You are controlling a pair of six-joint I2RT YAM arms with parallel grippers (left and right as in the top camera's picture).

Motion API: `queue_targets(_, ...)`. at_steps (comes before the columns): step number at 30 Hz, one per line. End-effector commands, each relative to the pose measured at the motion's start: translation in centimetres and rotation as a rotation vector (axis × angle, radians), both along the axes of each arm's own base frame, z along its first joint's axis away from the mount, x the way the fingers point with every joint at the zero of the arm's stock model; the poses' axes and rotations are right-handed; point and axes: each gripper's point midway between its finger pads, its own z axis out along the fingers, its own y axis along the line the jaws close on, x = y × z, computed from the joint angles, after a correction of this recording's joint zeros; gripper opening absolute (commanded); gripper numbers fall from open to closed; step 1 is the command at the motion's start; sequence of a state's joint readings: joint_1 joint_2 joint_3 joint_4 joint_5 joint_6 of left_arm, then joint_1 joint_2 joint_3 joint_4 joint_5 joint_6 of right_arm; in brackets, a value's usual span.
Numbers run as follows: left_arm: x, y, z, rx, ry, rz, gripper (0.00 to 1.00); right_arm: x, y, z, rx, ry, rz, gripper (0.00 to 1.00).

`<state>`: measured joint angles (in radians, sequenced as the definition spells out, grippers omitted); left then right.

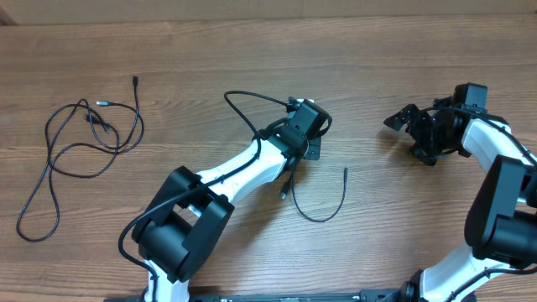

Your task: Untangle cables

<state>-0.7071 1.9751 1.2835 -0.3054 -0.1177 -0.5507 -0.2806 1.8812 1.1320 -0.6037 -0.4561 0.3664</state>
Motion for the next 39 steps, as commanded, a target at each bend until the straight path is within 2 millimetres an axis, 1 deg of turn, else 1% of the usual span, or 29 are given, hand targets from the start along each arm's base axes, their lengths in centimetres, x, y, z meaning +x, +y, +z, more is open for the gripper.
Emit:
queue_targets(1, 1.1, 0.1, 2.2, 0.015, -0.065, -0.027, 0.04, -0.5, -0.1, -0.8, -0.002, 0.025, -0.009, 1.0)
queue_targets(4, 1.9, 0.0, 5.7, 0.003, -0.128, -0.057, 0.04, -0.5, -0.1, -0.8, -0.002, 0.025, -0.009, 1.0)
queue_targets(8, 3.1, 0.5, 12.0, 0.005, -0.267, -0.122, 0.04, -0.5, -0.1, -0.8, -0.002, 0.025, -0.009, 1.0)
queue_targets(13, 4.4, 2.5, 20.3, 0.182, -0.531, -0.334, 0.04, -0.5, -0.1, -0.8, -0.002, 0.025, -0.009, 1.0)
queue_targets(15, 4.7, 3.4, 23.1, 0.259, -0.625, -0.405, 0.04, -0.5, -0.1, -0.8, -0.002, 0.025, -0.009, 1.0)
queue_targets(18, 4.8, 4.6, 26.0, 0.355, -0.722, -0.472, 0.04, -0.5, -0.1, -0.8, -0.002, 0.025, -0.009, 1.0)
queue_targets(19, 4.8, 5.1, 26.7, 0.377, -0.743, -0.482, 0.04, -0.5, -0.1, -0.8, -0.002, 0.025, -0.009, 1.0)
queue_targets(21, 4.8, 5.6, 27.2, 0.394, -0.752, -0.488, 0.04, -0.5, -0.1, -0.8, -0.002, 0.025, -0.009, 1.0)
queue_targets(23, 4.4, 5.6, 26.6, 0.382, -0.724, -0.496, 0.04, -0.5, -0.1, -0.8, -0.002, 0.025, -0.009, 1.0)
queue_targets(25, 3.5, 5.1, 25.0, 0.334, -0.657, -0.521, 0.04, -0.5, -0.1, -0.8, -0.002, 0.025, -0.009, 1.0)
queue_targets(28, 1.4, 3.7, 21.4, 0.204, -0.486, -0.576, 0.04, -0.5, -0.1, -0.8, -0.002, 0.025, -0.009, 1.0)
queue_targets(31, -0.9, 2.6, 16.8, 0.075, -0.25, -0.57, 0.04, -0.5, -0.1, -0.8, -0.002, 0.025, -0.009, 1.0)
queue_targets(32, -1.4, 2.4, 15.1, 0.056, -0.175, -0.559, 0.04, -0.5, -0.1, -0.8, -0.002, 0.025, -0.009, 1.0)
queue_targets(33, -1.9, 2.4, 13.7, 0.054, -0.118, -0.553, 0.04, -0.5, -0.1, -0.8, -0.002, 0.025, -0.009, 1.0)
queue_targets(34, -2.4, 2.5, 11.6, 0.065, -0.039, -0.538, 0.04, -0.5, -0.1, -0.8, -0.002, 0.025, -0.009, 1.0)
queue_targets(36, -3.0, 2.7, 9.1, 0.086, 0.049, -0.533, 0.04, -0.5, -0.1, -0.8, -0.002, 0.025, -0.009, 1.0)
queue_targets(37, -3.7, 3.0, 7.1, 0.097, 0.128, -0.513, 0.04, -0.5, -0.1, -0.8, -0.002, 0.025, -0.009, 1.0)
queue_targets(39, -4.6, 3.2, 5.5, 0.102, 0.202, -0.509, 0.04, -0.5, -0.1, -0.8, -0.002, 0.025, -0.009, 1.0)
